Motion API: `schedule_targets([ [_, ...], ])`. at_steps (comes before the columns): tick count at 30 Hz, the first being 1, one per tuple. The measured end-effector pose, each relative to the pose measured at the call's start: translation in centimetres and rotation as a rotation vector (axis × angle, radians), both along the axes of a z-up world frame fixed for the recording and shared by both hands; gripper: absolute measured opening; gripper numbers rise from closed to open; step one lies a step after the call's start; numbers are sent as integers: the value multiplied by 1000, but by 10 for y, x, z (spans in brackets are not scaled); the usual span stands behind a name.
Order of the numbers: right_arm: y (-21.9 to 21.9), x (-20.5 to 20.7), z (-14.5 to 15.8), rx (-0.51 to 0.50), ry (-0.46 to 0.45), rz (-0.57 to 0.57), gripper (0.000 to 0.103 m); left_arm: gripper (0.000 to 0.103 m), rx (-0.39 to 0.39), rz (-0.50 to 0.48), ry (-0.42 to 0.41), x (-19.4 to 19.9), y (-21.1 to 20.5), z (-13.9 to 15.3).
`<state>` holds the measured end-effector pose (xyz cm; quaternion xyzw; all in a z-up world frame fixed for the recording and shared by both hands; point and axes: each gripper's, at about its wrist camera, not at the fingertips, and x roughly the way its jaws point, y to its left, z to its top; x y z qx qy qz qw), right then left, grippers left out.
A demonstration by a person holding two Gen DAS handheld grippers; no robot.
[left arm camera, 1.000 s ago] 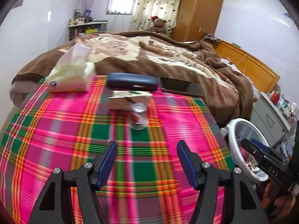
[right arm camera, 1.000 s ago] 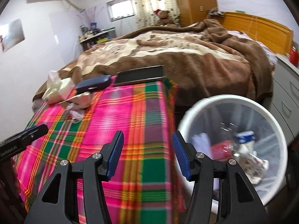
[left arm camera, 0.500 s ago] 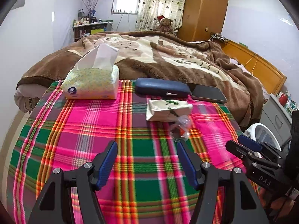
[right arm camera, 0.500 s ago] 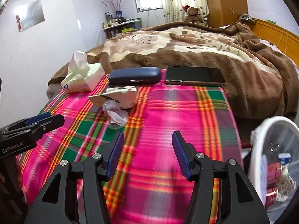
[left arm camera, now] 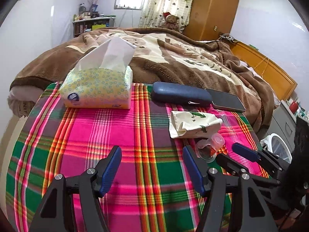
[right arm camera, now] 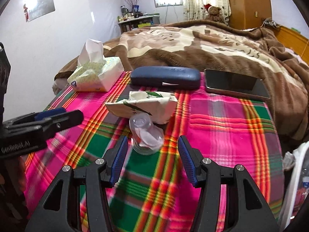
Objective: Collect trash
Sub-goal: 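Grasp the clear plastic cup with the right tool, then grasp the cream leaf-print paper bag with the left tool while the right tool holds the clear cup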
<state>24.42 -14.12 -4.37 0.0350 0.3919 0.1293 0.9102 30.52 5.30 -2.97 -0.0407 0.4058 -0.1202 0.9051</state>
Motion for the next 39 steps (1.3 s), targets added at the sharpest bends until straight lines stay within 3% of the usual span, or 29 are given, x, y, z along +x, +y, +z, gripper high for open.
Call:
schedule_targets([
  [6,9,13,-4,-15,37,22,55,65,-2,-26,7,17,-3,-3],
  [9,8,13,-4,-1,47,18,33,65,-3,-32,17,25,-3,-5],
  [10,6,13,-5,6,49,12,31,65,-5,-32,20,28,-3,-5],
  [23,-36,-8,-1,20,51,-126,30,66,-31,-160,34,38,-44,-10],
  [30,-70,-17,-2,24,56,-217,30,66,-93,-253,67,31,-75,-16],
  [36,-85,-20,-1,19,45,-262,30,66,-99,-383,82,12,-107,-16],
  [39,-87,-18,-3,24,50,-259,30,66,-63,-390,43,4,-112,-11],
])
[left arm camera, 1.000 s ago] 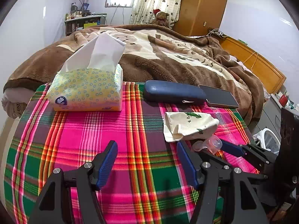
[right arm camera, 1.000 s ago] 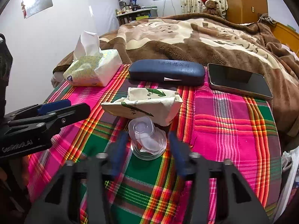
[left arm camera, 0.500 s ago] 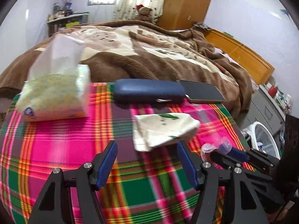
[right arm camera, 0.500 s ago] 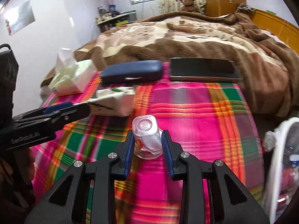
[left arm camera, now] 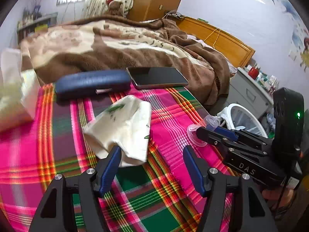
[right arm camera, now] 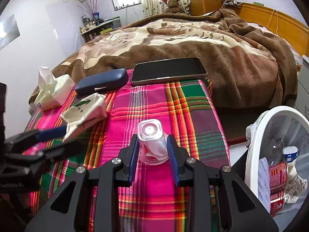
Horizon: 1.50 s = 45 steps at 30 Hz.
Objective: Collect trash
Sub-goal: 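Grasp the cream leaf-print paper bag with the left tool while the right tool holds the clear cup, then carry the paper bag and clear cup over the wastebasket with both tools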
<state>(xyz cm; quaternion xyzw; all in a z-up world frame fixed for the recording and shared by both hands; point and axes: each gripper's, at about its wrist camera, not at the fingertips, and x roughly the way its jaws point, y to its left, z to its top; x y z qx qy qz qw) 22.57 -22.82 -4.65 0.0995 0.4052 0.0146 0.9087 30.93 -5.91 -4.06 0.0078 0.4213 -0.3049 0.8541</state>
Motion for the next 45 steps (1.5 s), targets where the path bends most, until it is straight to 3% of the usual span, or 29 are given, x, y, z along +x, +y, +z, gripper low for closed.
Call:
schedule_targets([
  [5,-2,1,-1,14,-5,10,30,66,24,115,-119,3,18,16],
  [7,-2,0,-2,16,-5,13,30,73,37,146,-127,11,25,17],
  [16,-6,0,-6,26,-3,15,30,74,0,116,17,45,24,-9],
  [23,-6,0,-6,30,-7,17,30,74,69,105,33,47,8,-23],
  [31,-5,0,-6,37,-8,18,30,74,45,152,57,58,8,-26],
  [32,-6,0,-6,37,-8,18,30,73,46,154,55,57,7,-26],
  [35,-5,0,-6,39,-8,18,30,56,78,161,38,56,4,-26],
  [41,-4,0,-6,36,-10,18,30,40,78,175,25,51,4,-22],
  [45,-4,1,-5,34,-11,18,30,36,94,180,11,42,2,-20],
])
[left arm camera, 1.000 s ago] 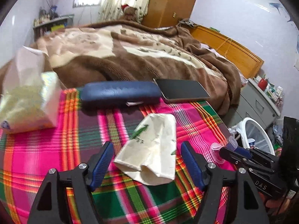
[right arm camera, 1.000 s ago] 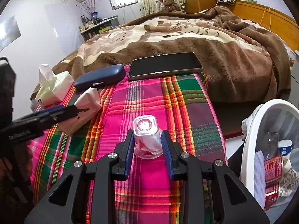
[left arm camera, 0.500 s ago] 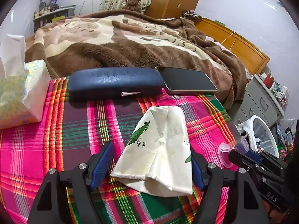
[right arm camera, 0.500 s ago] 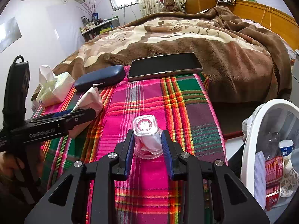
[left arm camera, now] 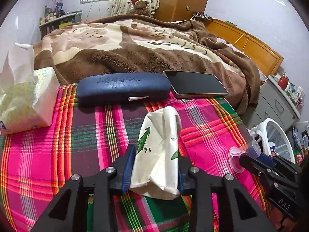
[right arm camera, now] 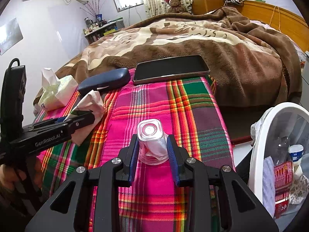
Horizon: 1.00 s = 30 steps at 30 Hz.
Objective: Collect trash
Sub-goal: 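Carry the paper bag and clear cup over the wastebasket with both tools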
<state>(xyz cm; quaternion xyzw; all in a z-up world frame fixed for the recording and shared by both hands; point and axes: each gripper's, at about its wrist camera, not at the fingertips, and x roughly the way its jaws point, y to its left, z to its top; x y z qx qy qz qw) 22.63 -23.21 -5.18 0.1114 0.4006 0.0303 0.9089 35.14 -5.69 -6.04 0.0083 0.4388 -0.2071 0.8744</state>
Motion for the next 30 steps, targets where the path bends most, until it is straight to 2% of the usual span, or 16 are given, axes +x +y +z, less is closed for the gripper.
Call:
schedule_targets([
  [6,-1,-6,6,8,-17,-4,30,34,-5,13,-14,-16,2,7],
  [18,-14,-39,32,8,-80,-27,30,34,-19,-25,-92,-73,-10,45],
  [30,-52,-82,63,-21,-154,-93,30,34,-54,-94,-156,-129,-48,85],
])
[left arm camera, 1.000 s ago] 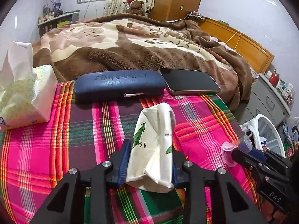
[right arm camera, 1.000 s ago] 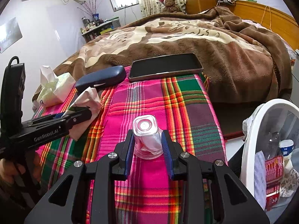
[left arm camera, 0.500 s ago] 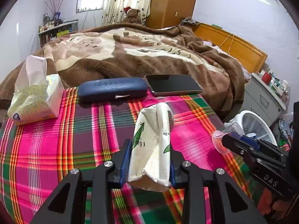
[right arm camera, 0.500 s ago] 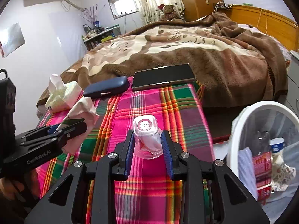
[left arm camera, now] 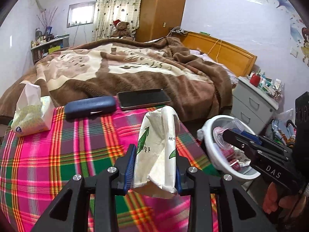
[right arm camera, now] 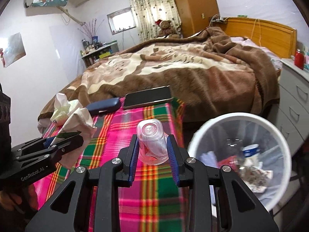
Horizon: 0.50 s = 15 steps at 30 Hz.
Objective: Collect trash
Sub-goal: 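Carry the paper bag and clear cup over the wastebasket with both tools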
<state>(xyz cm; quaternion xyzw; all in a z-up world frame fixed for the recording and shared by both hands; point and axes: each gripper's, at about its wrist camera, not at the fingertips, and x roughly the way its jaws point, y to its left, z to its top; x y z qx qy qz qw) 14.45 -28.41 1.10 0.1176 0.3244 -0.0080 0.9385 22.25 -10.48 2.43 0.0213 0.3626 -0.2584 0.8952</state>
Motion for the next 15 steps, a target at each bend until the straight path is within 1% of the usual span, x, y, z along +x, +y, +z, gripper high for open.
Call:
schedule_targets([
  [7,-34,-21,6,-23,-8,-64,30,34,-11,-45,-11,-21,-33,10],
  [15,-77,-36,5,-60,15,-142,30,34,-14,-118,3,-36,-88,5],
])
